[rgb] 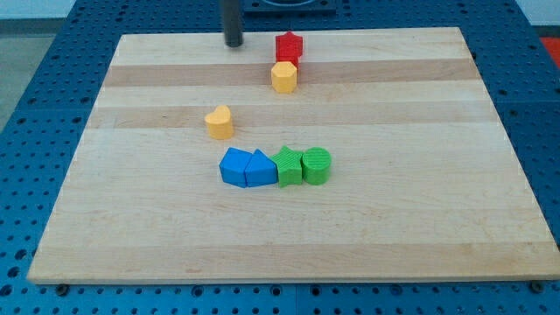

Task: Slide the yellow heart towards the bottom side of the yellow hexagon

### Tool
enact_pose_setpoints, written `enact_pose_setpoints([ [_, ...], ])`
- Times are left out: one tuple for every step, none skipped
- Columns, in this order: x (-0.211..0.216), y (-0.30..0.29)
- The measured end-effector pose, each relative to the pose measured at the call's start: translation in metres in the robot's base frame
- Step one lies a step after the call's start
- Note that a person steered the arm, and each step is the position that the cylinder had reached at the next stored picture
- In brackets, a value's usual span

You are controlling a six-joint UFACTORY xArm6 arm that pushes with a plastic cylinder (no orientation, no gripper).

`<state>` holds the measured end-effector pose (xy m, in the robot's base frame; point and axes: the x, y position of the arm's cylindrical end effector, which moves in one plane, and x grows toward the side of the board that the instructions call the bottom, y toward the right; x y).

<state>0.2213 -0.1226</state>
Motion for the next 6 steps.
enact_pose_setpoints([
  [0.037,-0.048],
  [0.091,-0.074],
  [0.147,-0.081],
  [0.195,-0.077],
  [0.224,-0.063],
  [0.223,-0.026],
])
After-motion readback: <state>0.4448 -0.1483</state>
